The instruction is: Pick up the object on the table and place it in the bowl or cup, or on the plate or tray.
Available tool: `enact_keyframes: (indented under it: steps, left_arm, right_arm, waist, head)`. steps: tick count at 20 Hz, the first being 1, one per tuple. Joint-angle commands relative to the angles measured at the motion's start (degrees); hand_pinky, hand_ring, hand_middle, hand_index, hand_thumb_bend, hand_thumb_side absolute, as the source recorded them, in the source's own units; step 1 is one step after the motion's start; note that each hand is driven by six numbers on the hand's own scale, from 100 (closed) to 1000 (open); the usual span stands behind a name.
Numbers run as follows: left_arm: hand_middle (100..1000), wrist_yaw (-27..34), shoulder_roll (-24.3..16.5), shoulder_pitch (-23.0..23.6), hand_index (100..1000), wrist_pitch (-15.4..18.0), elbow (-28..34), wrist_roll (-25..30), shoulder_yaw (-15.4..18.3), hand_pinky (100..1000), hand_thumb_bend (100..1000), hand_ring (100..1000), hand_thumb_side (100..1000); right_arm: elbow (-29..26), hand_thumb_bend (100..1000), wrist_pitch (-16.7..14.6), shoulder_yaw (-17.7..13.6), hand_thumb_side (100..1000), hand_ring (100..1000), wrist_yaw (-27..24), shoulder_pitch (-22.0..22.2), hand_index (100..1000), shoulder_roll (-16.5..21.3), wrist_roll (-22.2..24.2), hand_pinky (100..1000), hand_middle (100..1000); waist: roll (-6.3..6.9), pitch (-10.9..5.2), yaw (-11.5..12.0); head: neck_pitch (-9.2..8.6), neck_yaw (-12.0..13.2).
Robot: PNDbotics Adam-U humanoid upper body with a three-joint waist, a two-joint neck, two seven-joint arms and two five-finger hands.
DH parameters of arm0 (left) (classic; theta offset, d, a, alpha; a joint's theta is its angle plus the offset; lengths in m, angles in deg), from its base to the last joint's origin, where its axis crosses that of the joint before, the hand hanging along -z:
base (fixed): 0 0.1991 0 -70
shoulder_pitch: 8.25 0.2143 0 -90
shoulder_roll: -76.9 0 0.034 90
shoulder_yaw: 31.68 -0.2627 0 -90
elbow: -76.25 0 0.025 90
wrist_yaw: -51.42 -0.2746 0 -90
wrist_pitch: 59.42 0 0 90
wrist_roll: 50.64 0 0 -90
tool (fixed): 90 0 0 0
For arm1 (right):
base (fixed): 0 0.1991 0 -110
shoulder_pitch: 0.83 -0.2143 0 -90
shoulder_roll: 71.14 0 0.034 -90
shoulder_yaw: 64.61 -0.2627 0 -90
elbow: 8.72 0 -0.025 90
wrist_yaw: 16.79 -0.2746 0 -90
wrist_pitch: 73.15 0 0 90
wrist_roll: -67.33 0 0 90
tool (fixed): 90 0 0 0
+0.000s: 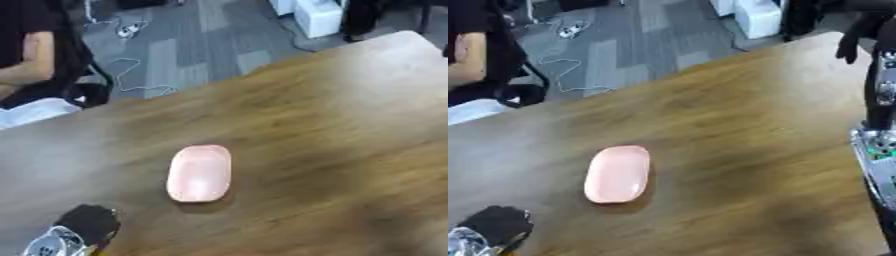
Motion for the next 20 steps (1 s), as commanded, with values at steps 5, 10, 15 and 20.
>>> enact_keyframes:
  steps: [5,10,15,20]
  left_arm:
    - [100,-2.26,-3.30,-5.93,182,-4.43,3.63,-0.18,6.95,100,653,119,100]
    - [100,-3.55,-2.53,-9.61,182,-6.55,6.42,-0.30,9.99,100,625,109,100]
    - [100,-3.65,0.20,-12.70,184,-6.75,7.06,-0.66,9.98,100,590,109,100]
    - [100,-2.95,3.30,-15.56,186,-5.44,6.70,-0.48,8.32,100,570,109,100]
  right_arm:
    - [-0.77,100,0.28,-0.63,1000,244,0.17,0.10,676,1.22,0.45,100,310]
    - [-0.77,100,0.41,-0.59,1000,240,0.21,0.23,663,1.15,0.72,100,303]
    - [-0.77,100,0.44,-0.48,1000,238,0.08,0.12,658,1.07,1.05,100,301]
    - [-0.77,100,0.42,-0.31,1000,236,-0.12,-0.19,655,0.99,1.47,100,298]
  waist:
    - [-0.61,-0.43,0.24]
    - [-0.64,-0.53,0.33]
    - [-0.70,-0.54,0.10]
    - [-0.65,-0.40,-0.29]
  head:
    - [-0.18,0.02]
    - [-0.18,-0.25]
    - [-0.18,-0.18]
    - [-0.18,-0.04]
